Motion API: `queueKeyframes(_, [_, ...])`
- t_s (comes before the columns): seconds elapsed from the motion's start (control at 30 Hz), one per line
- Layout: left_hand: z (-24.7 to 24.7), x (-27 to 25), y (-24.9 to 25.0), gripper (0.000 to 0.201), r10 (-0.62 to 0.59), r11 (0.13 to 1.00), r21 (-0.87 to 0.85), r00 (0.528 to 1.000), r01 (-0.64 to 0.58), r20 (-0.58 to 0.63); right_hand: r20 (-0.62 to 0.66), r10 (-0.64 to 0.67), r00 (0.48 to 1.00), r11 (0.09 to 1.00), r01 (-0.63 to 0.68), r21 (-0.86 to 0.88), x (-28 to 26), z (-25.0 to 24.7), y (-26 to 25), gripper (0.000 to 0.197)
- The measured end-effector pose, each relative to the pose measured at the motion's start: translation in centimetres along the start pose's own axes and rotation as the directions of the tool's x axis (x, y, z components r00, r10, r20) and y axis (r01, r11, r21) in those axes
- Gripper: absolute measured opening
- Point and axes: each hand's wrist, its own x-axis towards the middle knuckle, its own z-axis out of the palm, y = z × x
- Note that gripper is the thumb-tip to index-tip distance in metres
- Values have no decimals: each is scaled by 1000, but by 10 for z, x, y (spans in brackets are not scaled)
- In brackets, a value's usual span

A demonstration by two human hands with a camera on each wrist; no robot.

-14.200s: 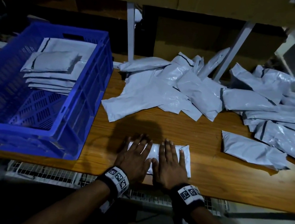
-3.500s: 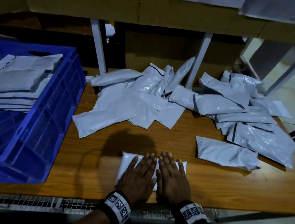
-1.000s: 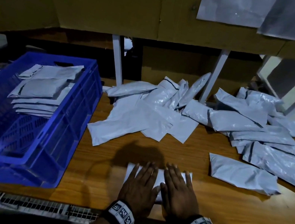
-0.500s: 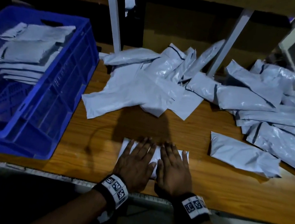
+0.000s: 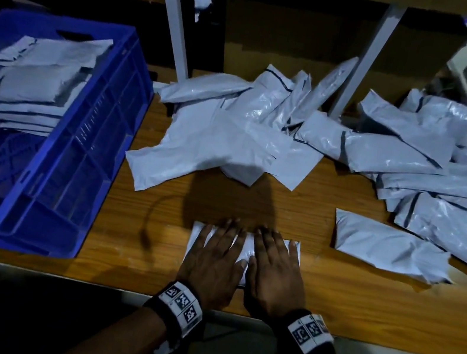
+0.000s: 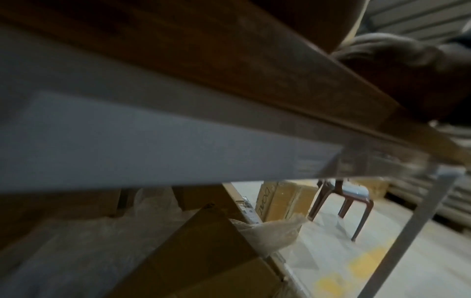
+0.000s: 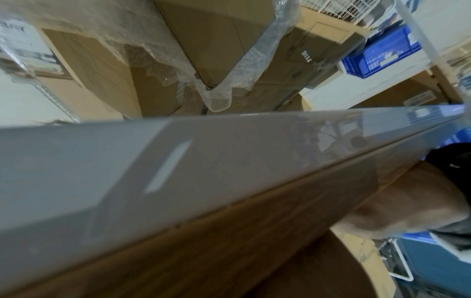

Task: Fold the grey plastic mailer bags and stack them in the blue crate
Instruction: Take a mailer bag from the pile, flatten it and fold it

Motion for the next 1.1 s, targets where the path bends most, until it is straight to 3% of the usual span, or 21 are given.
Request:
queueKeyframes(0.13, [-1, 1, 2, 60, -17, 998, -61, 998, 14, -55, 2, 22, 1000, 1000, -22, -7, 4, -1, -2, 59])
queueKeyframes(0.43, [-10, 0, 3, 65, -47, 998, -31, 998, 49, 49, 188, 43, 981, 997, -53, 47, 6, -18, -4, 66])
queueKeyframes(0.57, [-27, 3, -7, 74, -95, 993, -65, 990, 102, 101, 227, 25, 974, 993, -50, 103, 14, -40, 8, 80])
queueKeyframes(0.67, [-45, 8, -30, 78, -155, 977, -141, 986, 162, 60, 239, 84, 967, 993, -101, 58, 18, -54, 19, 62])
queueKeyframes(0.77, [-50, 11, -49, 74, -134, 980, -122, 977, 155, 167, 347, 112, 931, 992, -123, 8, 23, -65, 25, 64])
queueKeyframes(0.83, [-56, 12, -52, 81, -109, 984, -116, 975, 133, 192, 342, 94, 935, 993, -115, 41, 26, -74, 25, 71])
queueKeyframes(0.9, [-67, 12, -51, 82, -107, 985, -124, 986, 123, 131, 240, 56, 969, 996, -70, 53, 27, -85, 22, 72])
queueKeyframes(0.97, [-82, 13, -49, 63, -81, 988, -139, 995, 72, -60, 116, 22, 993, 1000, -23, 11, 27, -94, 20, 63])
queueKeyframes(1.03, [-93, 9, -47, 42, -4, 985, -168, 969, -39, -248, 0, -13, 1000, 999, 13, -32, 24, -99, 19, 53])
queueKeyframes(1.1, [-89, 1, -45, 36, 66, 977, -170, 940, -129, -335, -53, -23, 998, 1000, 22, -15, 17, -95, 19, 46])
